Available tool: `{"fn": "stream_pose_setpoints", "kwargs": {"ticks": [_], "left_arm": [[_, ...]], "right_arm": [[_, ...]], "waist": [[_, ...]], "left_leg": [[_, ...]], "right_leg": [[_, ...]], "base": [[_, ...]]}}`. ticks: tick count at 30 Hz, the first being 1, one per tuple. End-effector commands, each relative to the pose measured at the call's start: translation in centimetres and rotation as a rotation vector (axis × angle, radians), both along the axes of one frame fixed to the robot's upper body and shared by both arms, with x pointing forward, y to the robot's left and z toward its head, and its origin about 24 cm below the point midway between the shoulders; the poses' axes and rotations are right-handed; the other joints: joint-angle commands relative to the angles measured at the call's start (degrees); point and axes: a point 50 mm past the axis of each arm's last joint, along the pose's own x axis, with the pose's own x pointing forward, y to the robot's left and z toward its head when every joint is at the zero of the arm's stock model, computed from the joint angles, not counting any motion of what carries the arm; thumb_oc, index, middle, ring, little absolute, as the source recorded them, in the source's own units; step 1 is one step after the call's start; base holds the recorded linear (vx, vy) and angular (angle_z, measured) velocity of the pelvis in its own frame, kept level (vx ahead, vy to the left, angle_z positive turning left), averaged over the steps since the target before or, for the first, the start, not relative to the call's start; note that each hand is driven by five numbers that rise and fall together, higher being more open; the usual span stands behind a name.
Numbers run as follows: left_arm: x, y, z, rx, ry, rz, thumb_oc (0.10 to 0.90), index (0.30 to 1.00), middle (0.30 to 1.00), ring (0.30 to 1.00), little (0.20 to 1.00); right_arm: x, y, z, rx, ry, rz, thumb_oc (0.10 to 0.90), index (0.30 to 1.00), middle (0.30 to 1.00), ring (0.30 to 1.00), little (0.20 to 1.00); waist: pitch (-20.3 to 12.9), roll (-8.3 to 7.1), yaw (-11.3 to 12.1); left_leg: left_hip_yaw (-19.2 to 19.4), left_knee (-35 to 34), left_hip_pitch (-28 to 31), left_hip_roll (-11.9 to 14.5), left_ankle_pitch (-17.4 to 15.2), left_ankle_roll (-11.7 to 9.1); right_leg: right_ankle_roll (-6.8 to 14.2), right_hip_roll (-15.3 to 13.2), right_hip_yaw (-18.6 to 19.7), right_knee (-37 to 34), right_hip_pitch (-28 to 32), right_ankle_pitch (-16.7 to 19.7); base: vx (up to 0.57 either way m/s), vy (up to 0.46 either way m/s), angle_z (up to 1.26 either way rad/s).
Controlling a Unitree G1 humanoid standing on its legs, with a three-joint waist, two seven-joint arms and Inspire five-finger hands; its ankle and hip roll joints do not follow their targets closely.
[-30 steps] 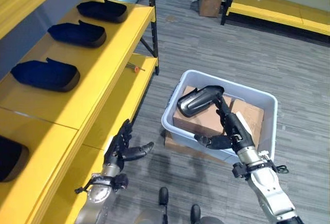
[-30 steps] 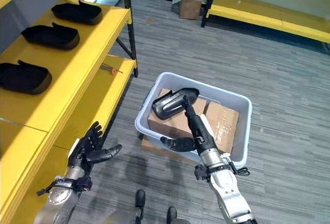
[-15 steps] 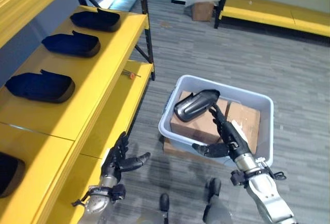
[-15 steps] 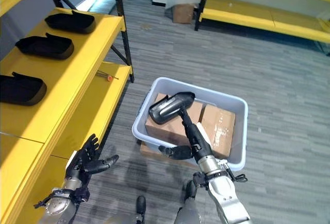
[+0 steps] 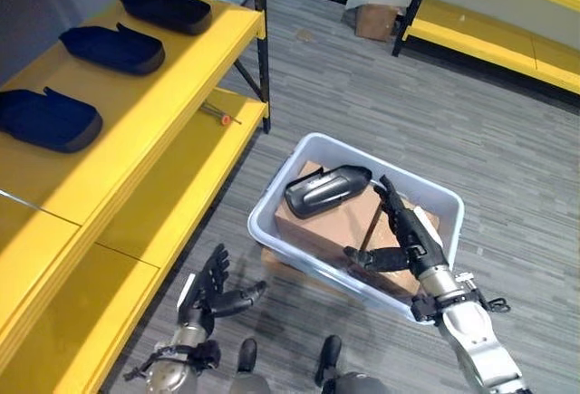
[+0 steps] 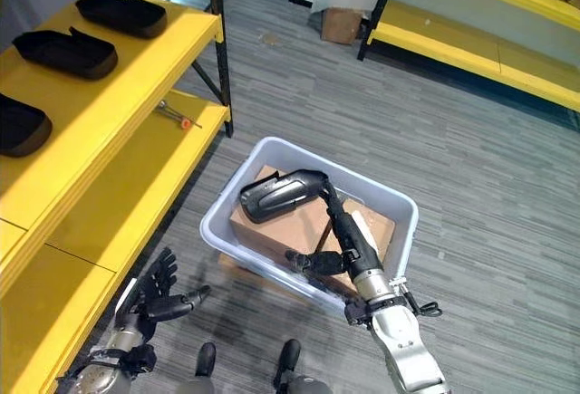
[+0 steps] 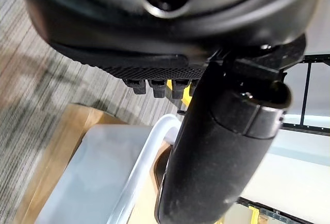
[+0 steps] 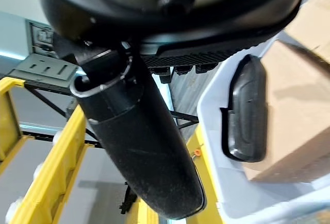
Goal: Move parts from the plastic box to the shelf.
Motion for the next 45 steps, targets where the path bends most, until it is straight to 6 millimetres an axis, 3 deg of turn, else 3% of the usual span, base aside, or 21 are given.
{"fn": "stream_pose_setpoints", "kwargs": {"ticks": [1,4,13,15,17,21,25,35,40,45], "left_arm": [[2.1,0.7,4.6,0.027,-0.236,-0.027,0.9,1.0,1.0,1.0,1.0],[2.3,0.5,4.8,0.023,-0.24,-0.032,0.9,1.0,1.0,1.0,1.0],[3.3,-0.6,5.2,-0.003,-0.254,-0.071,0.9,1.0,1.0,1.0,1.0],[3.4,-1.0,5.0,-0.021,-0.241,-0.071,0.9,1.0,1.0,1.0,1.0],[3.7,-1.7,4.7,-0.046,-0.221,-0.075,0.9,1.0,1.0,1.0,1.0],[4.0,-2.9,4.6,-0.079,-0.211,-0.092,0.9,1.0,1.0,1.0,1.0],[4.2,-3.9,4.5,-0.1,-0.207,-0.106,0.9,1.0,1.0,1.0,1.0],[4.6,-6.4,4.4,-0.131,-0.2,-0.175,0.9,1.0,1.0,1.0,1.0],[5.2,-7.0,4.9,-0.124,-0.231,-0.183,0.9,1.0,1.0,1.0,1.0],[5.2,-7.2,5.2,-0.108,-0.251,-0.196,0.9,1.0,1.0,1.0,1.0]], "right_arm": [[1.6,0.3,5.7,0.046,-0.289,0.012,0.9,1.0,1.0,1.0,1.0],[2.6,0.6,5.7,0.106,-0.281,-0.018,0.9,1.0,1.0,1.0,1.0],[6.8,2.2,5.6,0.363,-0.217,-0.144,0.9,1.0,1.0,1.0,1.0],[7.6,2.4,5.9,0.51,-0.204,-0.201,0.9,1.0,1.0,1.0,1.0],[8.9,3.4,7.1,0.741,-0.195,-0.238,0.9,1.0,1.0,1.0,1.0],[10.5,4.7,10.6,0.925,-0.253,-0.259,0.9,1.0,1.0,1.0,1.0],[10.8,5.0,12.7,1.019,-0.309,-0.306,0.9,1.0,1.0,1.0,1.0],[11.0,3.3,17.5,1.144,-0.481,-0.479,0.9,1.0,1.0,1.0,1.0],[10.1,2.6,19.3,1.035,-0.605,-0.552,0.9,1.0,1.0,1.0,1.0],[9.6,2.6,19.2,0.909,-0.657,-0.609,0.9,1.0,1.0,1.0,1.0]], "waist": [[0.27,0.52,1.44],[1.36,0.73,2.0],[5.54,3.22,4.0],[6.64,3.97,4.38],[8.13,5.09,4.66],[10.6,7.21,5.05],[11.39,8.61,5.21],[13.48,12.47,5.48],[14.62,12.85,4.9],[15.44,12.88,4.53]], "left_leg": [[2.1,-0.46,3.27,3.75,-1.63,-0.45],[1.76,-0.48,1.61,3.68,-0.94,-0.61],[1.44,-0.48,-3.13,1.6,0.35,-0.17],[1.66,-0.48,-3.77,1.11,0.42,0.02],[2.04,-0.48,-4.67,0.4,0.47,0.26],[2.66,-0.48,-5.92,-0.37,0.42,0.51],[2.73,-0.48,-6.8,-0.73,0.49,0.54],[2.44,-0.48,-8.67,-1.77,0.4,0.85],[2.43,-0.48,-9.94,-2.02,0.82,1.04],[2.41,-0.47,-10.59,-1.91,0.81,1.22]], "right_leg": [[5.36,-5.28,-1.37,2.6,-0.1,-1.66],[5.38,-5.52,-1.78,2.74,-1.24,-1.41],[5.81,-7.66,-1.58,3.26,-5.61,0.38],[5.83,-8.18,-1.31,3.6,-6.61,0.75],[5.8,-8.77,-0.51,4.27,-8.3,1.17],[5.79,-9.49,0.51,5.4,-10.64,1.52],[5.89,-10.07,0.77,5.7,-11.68,1.53],[6.21,-11.2,1.03,7.96,-14.61,0.87],[6.23,-11.5,1.09,8.65,-16.27,0.86],[6.24,-11.56,1.39,9.15,-17.33,0.62]], "base": [[-0.03,-0.03,0.08],[-0.04,-0.007,0.08],[-0.06,0.042,0.05],[-0.07,0.075,0.0],[-0.08,0.091,-0.04],[-0.05,0.064,-0.12],[-0.01,0.018,-0.03],[0.0,0.007,0.01],[0.02,0.006,0.0],[0.0,0.0,0.0]]}}
